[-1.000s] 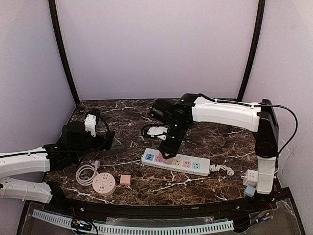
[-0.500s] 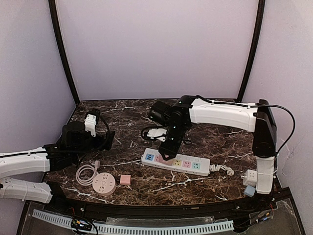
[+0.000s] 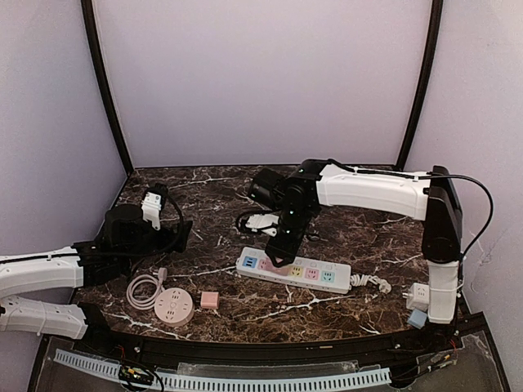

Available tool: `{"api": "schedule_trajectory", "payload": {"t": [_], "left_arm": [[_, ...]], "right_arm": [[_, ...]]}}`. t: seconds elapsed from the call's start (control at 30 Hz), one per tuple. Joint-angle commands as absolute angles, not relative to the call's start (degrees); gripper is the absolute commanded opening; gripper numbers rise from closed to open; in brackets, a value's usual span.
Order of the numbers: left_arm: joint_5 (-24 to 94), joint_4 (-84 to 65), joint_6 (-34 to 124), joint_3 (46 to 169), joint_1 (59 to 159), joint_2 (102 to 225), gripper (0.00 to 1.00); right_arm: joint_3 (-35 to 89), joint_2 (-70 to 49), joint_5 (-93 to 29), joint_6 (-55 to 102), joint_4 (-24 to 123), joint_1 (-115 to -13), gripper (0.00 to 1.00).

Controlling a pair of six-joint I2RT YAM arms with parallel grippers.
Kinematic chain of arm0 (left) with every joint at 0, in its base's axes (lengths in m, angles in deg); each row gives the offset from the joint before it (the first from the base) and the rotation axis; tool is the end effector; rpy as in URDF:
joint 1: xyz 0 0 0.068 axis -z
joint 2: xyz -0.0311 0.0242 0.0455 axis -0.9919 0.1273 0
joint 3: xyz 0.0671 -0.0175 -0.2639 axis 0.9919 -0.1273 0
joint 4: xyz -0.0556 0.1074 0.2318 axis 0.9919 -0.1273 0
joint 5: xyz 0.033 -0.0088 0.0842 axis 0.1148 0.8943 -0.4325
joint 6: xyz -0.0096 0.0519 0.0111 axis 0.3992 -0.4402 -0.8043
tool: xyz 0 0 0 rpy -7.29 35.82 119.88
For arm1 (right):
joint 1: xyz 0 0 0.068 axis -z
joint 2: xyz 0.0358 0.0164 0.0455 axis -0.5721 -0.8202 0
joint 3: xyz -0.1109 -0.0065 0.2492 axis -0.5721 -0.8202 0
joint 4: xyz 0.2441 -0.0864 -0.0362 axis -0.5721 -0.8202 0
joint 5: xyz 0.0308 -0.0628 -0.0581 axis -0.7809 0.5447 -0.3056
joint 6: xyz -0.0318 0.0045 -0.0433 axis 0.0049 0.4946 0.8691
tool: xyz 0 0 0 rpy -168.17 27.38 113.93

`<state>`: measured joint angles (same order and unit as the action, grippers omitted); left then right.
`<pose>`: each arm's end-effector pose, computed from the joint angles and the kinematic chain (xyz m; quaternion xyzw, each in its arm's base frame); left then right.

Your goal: Insert the plug

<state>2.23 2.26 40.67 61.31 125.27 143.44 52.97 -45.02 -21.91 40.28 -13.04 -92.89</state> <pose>0.1689 -0.1348 0.2355 0.1123 0.7802 -0.0956 0.6078 0.2189 0.3478 0.2432 -0.5542 0.8248 0.0276 0.1088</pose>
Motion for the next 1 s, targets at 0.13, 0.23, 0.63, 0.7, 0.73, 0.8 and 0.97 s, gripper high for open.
{"api": "schedule_trajectory", "payload": {"t": [0.13,0.23,0.63,0.7,0.73,0.8,0.97], "left_arm": [[2.35,2.67,40.81,60.41,124.96,142.32,0.99],[2.34,2.71,40.81,60.41,124.96,142.32,0.99],[2.44,2.65,40.85,60.47,124.96,142.50,0.99],[2.36,2.69,40.81,60.47,124.96,142.54,0.99],[2.35,2.70,40.81,60.47,124.90,142.51,0.99],[2.42,2.71,40.74,60.45,124.95,142.62,0.99],[2.44,2.67,40.72,60.38,124.96,142.51,0.99]], "right_arm": [[51.16,-43.59,-22.97,39.89,-13.14,-93.08,0.10],[50.74,-43.47,-22.05,39.49,-13.48,-93.01,0.10],[49.90,-42.19,-21.66,38.92,-13.03,-93.14,0.10],[49.91,-41.81,-22.06,39.00,-12.53,-93.24,0.10],[49.92,-41.91,-21.85,38.98,-12.54,-93.23,0.10],[49.92,-42.86,-21.24,38.89,-12.66,-93.25,0.10],[50.49,-46.00,-20.91,39.66,-12.82,-93.26,0.10]]}}
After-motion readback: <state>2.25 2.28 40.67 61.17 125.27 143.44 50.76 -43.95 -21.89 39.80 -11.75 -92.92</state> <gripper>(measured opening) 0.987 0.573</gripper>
